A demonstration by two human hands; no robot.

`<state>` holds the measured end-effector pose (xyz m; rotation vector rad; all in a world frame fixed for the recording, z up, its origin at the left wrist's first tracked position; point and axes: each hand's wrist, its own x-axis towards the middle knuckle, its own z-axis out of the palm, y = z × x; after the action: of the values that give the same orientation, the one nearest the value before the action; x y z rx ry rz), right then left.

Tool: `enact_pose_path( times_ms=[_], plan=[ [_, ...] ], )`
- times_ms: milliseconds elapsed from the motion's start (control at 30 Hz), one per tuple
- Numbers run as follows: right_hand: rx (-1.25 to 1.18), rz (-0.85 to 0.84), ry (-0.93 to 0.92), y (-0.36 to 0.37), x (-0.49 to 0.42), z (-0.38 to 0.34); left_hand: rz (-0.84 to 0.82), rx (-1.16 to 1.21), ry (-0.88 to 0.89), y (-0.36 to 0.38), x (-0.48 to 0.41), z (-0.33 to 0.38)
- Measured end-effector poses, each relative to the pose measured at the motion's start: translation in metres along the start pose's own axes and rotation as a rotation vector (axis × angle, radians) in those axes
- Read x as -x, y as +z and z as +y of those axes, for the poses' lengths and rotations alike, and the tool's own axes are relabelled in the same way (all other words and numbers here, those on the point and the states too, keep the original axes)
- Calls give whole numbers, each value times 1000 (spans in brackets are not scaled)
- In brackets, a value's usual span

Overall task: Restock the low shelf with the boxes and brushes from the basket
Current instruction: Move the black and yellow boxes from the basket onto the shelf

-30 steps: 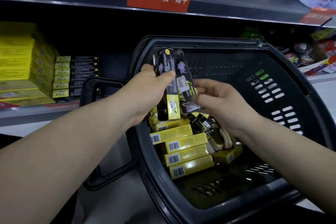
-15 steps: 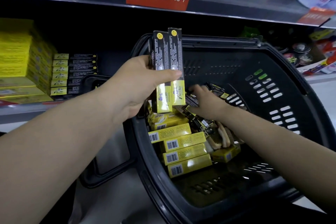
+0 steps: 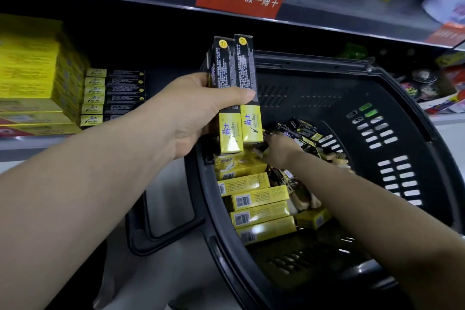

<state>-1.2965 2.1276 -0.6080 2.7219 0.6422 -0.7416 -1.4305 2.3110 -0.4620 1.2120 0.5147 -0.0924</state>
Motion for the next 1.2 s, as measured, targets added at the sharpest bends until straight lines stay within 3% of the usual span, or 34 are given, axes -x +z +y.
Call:
enact_pose_path(
  times_ms=[133,233,300,433,700,833,967,1200],
  plan=[
    [-740,-96,19,-42,35,-1,10,43,7,-4,3,3],
    [-1020,81,-37,-72,78,-14,34,74,20,-10,7,3],
    [-1027,151,-143,-90,109,-30,39,47,23,-15,13,1],
    [-1034,95,-330,-115,149,-70,31,30,43,-33,30,-1],
    [-1054,70,-322,-145,142,-157,27,56,35,-110,60,5],
    [-1163,-241,-374,-163,109,-205,112,88,17,-157,67,10],
    [-1006,-463,-380,-173,74,-245,295,77,-11,-200,63,8],
    [-1118,-238,-92,-168,-16,-274,469,19,1,-245,47,3]
  ],
)
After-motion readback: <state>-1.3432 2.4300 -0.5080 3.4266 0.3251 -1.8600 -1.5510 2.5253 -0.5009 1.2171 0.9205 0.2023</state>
